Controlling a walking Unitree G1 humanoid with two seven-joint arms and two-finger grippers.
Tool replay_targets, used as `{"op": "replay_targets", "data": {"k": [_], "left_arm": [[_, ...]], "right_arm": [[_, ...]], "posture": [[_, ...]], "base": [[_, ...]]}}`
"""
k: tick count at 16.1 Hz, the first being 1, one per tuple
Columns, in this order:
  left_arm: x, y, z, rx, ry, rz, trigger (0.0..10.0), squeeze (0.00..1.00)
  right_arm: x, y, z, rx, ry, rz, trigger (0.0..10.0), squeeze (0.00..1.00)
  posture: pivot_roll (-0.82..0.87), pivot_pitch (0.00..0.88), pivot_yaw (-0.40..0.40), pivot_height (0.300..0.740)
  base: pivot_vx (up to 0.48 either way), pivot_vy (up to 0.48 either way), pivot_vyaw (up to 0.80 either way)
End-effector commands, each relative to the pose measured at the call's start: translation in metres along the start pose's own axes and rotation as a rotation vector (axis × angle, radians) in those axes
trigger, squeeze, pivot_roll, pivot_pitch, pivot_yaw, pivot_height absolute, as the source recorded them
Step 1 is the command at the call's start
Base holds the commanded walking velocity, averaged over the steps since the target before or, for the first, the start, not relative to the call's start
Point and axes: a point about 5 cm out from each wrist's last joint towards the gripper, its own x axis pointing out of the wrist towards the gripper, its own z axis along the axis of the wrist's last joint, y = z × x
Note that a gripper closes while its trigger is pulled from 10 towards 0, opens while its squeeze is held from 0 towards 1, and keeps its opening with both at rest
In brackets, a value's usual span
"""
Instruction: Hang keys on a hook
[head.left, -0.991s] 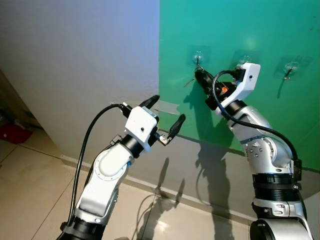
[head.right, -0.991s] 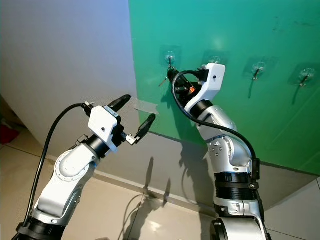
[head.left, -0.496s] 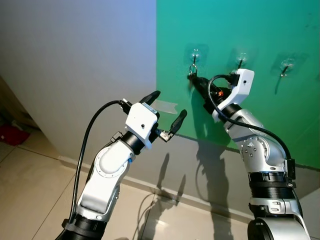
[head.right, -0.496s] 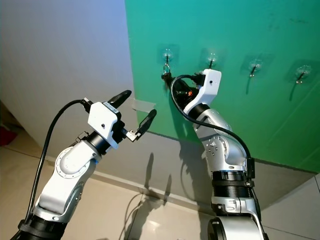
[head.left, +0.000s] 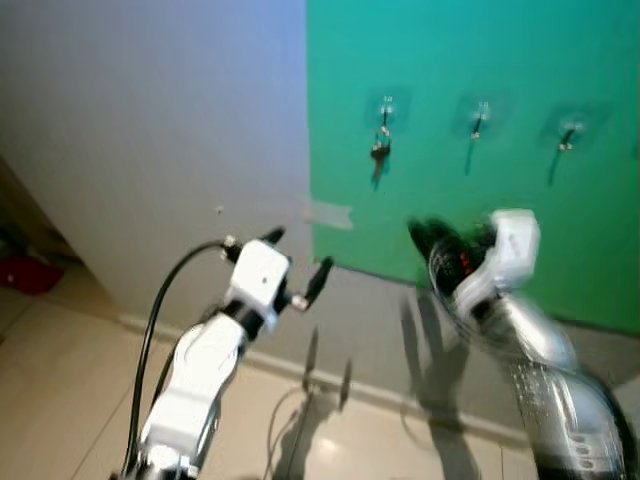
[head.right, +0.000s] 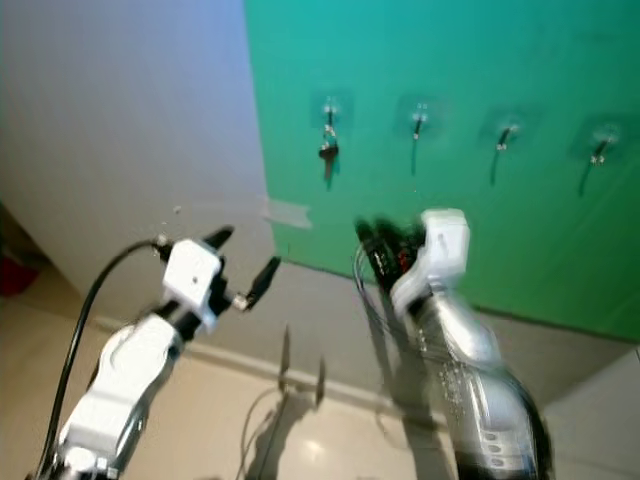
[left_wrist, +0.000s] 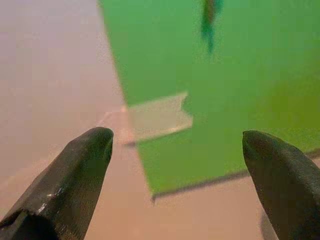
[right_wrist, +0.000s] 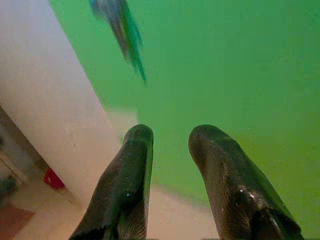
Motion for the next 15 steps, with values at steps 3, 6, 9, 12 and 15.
{"op": "replay_targets", "data": {"k": [3, 6, 9, 12, 15], "left_arm": [[-0.010, 0.004, -0.014, -0.003, 0.045, 0.060, 10.0, 0.00], [-0.008, -0.004, -0.014, -0.006, 0.033, 0.034, 10.0, 0.00], [-0.009, -0.007, -0.011, -0.002, 0.024, 0.029, 10.0, 0.00], [-0.013, -0.006, -0.014, 0.000, 0.029, 0.037, 10.0, 0.00], [-0.014, -0.006, -0.015, 0.012, 0.038, 0.035, 10.0, 0.00]], "right_arm": [[-0.023, -0.004, -0.028, -0.030, 0.103, -0.139, 10.0, 0.00], [-0.038, -0.019, -0.045, -0.028, 0.150, -0.307, 10.0, 0.00], [-0.047, -0.022, -0.052, -0.047, 0.188, -0.342, 10.0, 0.00], [-0.054, -0.025, -0.059, -0.040, 0.209, -0.388, 10.0, 0.00], [-0.057, -0.023, -0.061, -0.062, 0.220, -0.376, 10.0, 0.00]], "posture": [[-0.17, 0.000, 0.057, 0.740], [-0.19, 0.000, 0.068, 0.740], [-0.18, 0.000, 0.058, 0.740], [-0.19, 0.000, 0.059, 0.740], [-0.18, 0.000, 0.058, 0.740]], "base": [[0.000, 0.000, 0.00], [0.000, 0.099, -0.39], [0.000, 0.301, -0.80], [0.000, 0.300, -0.80], [0.000, 0.281, -0.80]]}}
